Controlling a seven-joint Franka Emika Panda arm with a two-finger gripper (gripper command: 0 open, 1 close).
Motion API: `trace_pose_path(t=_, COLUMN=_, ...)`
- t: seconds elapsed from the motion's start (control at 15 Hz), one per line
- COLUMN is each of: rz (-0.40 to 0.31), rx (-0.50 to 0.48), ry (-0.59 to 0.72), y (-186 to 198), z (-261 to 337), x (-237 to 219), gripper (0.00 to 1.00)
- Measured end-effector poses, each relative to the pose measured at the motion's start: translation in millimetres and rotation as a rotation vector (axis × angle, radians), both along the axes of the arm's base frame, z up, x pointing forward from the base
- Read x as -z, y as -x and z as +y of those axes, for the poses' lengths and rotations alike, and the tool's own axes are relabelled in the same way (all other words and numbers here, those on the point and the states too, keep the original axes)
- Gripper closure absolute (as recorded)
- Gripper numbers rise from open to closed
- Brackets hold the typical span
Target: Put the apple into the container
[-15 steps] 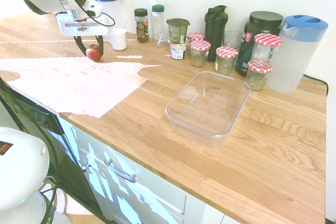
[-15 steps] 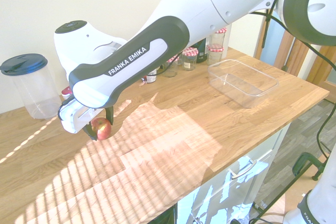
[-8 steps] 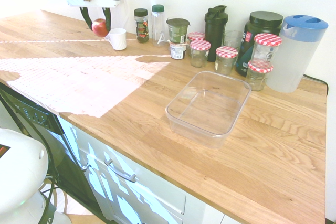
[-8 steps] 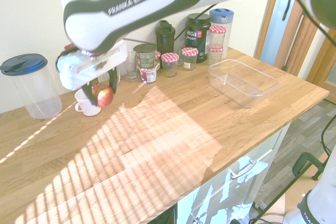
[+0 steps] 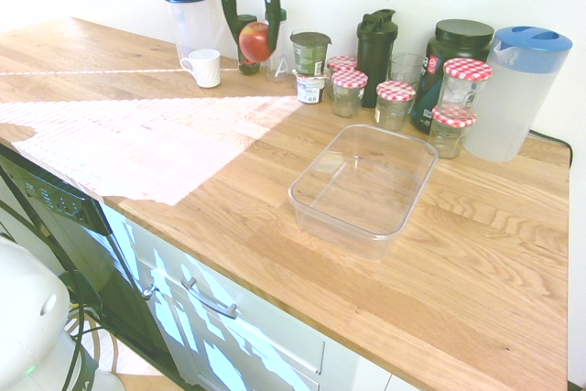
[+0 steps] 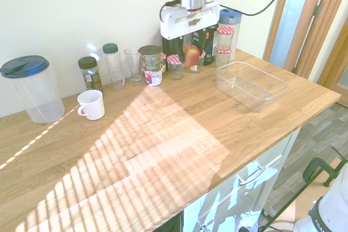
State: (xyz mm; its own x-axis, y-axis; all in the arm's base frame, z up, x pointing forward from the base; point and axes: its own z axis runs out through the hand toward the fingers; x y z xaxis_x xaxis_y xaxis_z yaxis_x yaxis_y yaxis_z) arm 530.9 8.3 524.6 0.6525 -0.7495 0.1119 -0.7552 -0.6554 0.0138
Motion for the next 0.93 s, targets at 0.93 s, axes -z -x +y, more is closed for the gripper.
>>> trace_pose_path(t=0.93, rz=0.009, rx=0.218, ry=-0.034, y=102.2, z=-241.3, x=88.2, gripper=1.00)
